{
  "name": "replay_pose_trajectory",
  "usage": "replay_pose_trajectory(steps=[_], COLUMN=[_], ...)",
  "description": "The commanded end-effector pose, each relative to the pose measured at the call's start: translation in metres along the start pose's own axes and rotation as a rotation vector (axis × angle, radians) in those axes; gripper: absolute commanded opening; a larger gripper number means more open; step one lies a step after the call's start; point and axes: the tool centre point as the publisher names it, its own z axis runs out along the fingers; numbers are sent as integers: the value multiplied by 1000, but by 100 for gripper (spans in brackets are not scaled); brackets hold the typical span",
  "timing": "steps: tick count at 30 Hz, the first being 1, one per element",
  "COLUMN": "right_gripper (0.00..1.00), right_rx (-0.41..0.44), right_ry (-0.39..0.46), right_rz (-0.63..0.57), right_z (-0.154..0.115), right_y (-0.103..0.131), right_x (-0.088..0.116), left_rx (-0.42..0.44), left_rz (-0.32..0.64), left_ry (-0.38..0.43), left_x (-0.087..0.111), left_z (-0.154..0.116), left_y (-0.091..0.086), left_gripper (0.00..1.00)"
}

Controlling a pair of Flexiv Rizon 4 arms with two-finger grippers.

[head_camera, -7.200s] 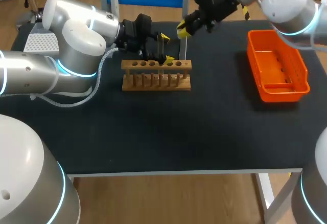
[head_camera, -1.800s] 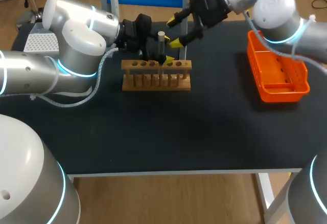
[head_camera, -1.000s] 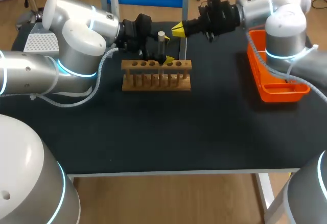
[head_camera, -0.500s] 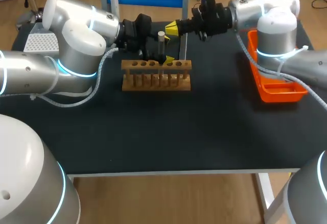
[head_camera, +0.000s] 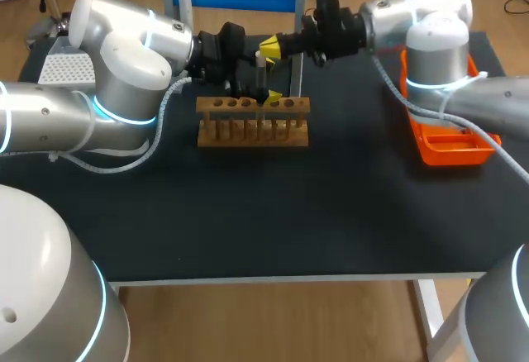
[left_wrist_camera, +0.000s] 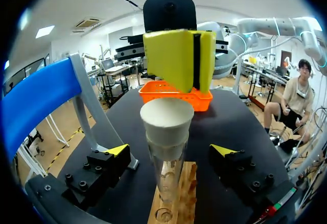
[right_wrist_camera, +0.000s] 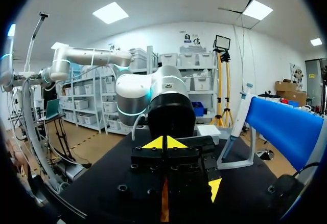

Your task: Invert the test tube, pick up the pipette, mount the tip to pipette, aspirate from beaker and dispense into the tube, eject the tip, return the pipette, and cap with the stopper.

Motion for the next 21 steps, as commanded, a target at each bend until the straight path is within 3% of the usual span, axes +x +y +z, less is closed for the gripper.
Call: replay_pose_trajectory(steps=[1,11,21], right_gripper=[0,0,0], right_rx=[7,40,11], right_ry=[8,5,-2], right_rz=[14,61,54], right_z=[1,3,-1], right_y=[-6,-21,-12], right_x=[-6,-8,-8], left_rx=[0,0,0], left_rz=[0,0,0], left_ry=[2,2,2], left_x=[-1,-1,-1], left_z=[1,1,1], left_y=[0,0,0], left_gripper=[100,100,100])
